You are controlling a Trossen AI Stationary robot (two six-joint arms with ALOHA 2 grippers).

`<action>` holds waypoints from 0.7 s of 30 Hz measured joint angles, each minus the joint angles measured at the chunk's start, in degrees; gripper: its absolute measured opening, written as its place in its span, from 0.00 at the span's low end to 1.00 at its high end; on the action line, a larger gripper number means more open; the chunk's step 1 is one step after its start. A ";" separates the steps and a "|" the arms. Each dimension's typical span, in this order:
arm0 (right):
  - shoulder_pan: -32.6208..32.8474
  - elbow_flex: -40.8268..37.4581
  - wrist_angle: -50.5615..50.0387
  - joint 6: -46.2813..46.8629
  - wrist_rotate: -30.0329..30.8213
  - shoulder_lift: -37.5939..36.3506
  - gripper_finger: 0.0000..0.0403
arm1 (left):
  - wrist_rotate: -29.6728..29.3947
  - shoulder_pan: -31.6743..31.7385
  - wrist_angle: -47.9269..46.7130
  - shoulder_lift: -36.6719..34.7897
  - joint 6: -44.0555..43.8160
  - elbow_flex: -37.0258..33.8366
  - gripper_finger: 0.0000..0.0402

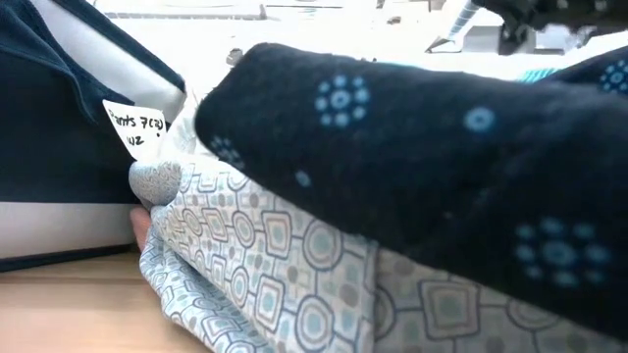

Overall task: Pick & Place Cloths
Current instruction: Put the light blue shorts into the gold basket

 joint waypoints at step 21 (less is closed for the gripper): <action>6.04 32.74 -39.44 4.18 5.38 36.09 0.01 | -7.27 -5.07 -9.49 -21.92 2.10 -0.03 0.00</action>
